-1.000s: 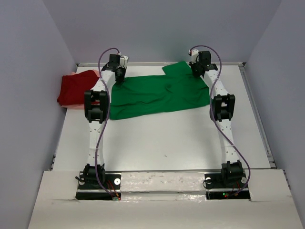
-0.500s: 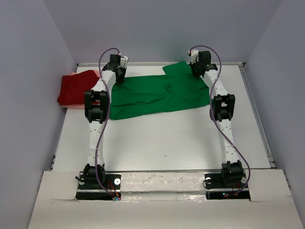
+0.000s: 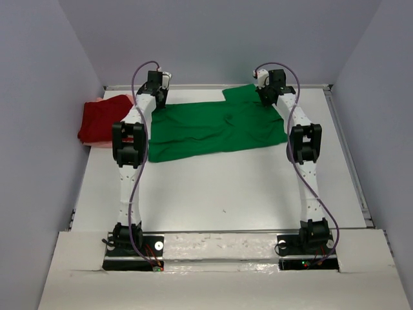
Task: Fold and stack the t-shirts
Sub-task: Fold the tshirt
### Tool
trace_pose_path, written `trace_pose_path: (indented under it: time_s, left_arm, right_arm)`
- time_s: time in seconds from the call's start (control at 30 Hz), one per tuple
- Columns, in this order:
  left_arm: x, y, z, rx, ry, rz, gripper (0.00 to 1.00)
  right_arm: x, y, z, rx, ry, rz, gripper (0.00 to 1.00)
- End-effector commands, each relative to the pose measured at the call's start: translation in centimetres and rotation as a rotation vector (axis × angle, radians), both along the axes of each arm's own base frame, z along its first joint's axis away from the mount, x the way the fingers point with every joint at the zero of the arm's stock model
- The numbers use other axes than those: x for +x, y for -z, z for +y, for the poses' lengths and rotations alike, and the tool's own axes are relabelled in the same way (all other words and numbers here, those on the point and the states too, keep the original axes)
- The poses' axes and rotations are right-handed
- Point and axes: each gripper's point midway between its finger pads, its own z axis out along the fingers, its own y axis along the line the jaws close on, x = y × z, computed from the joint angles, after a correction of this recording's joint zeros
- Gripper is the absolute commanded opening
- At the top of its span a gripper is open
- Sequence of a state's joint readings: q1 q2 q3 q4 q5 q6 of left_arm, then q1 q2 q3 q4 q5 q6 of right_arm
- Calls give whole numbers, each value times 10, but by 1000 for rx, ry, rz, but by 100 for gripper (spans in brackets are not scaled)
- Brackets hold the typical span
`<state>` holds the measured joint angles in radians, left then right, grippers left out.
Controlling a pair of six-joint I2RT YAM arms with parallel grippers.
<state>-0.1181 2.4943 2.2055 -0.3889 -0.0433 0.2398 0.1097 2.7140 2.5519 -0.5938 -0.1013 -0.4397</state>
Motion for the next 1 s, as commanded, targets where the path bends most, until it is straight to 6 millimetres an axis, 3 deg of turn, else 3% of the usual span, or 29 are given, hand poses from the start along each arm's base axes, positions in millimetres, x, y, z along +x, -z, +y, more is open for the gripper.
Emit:
trace_pose_path:
  time_s: [0.0,0.23,0.53,0.97]
  left_arm:
    - [9,-89,11,39,-43,-193,0]
    - [8,-96,23,107,-59,-225,0]
    - [-4,-82,21,101,-39,-173,0]
    - [-16,-99,22,100,-30,-173,0]
  right_arm:
    - [13,-66,0,-20,-1,-143,0]
    - [17,-80,0,-58,2,-188,0]
    - [15,-95,-7,-98,4,-212,0]
    - [-1,-113,-17,-163,-2,-221,0]
